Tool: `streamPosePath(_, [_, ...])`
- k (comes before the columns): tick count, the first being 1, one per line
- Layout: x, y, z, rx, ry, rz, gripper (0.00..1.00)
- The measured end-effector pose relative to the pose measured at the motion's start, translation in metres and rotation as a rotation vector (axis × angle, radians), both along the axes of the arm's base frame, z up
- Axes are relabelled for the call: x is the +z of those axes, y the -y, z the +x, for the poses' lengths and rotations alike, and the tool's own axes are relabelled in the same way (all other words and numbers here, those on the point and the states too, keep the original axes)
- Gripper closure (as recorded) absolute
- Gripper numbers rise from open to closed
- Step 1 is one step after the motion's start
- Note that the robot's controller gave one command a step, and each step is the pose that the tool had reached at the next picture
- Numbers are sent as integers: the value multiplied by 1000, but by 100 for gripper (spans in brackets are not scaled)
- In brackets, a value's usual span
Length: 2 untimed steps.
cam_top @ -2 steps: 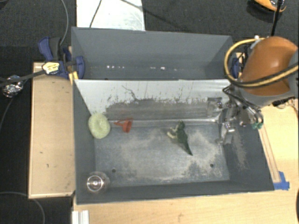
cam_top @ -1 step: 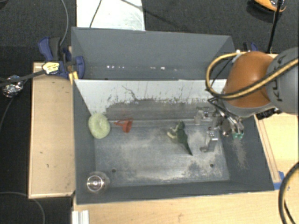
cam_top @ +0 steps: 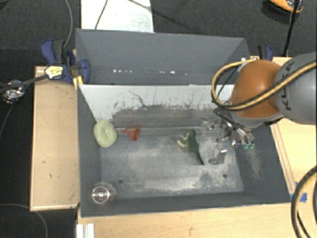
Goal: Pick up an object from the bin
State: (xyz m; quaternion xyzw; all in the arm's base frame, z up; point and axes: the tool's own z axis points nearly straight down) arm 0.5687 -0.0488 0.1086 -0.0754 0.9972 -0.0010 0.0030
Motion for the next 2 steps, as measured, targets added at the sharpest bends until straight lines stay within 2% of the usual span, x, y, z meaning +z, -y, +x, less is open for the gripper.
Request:
streamPosePath(1, [-21,-7,9,-154,4,3,0])
streamPosePath(2, [-40,-9,8,-208,-2,3,0])
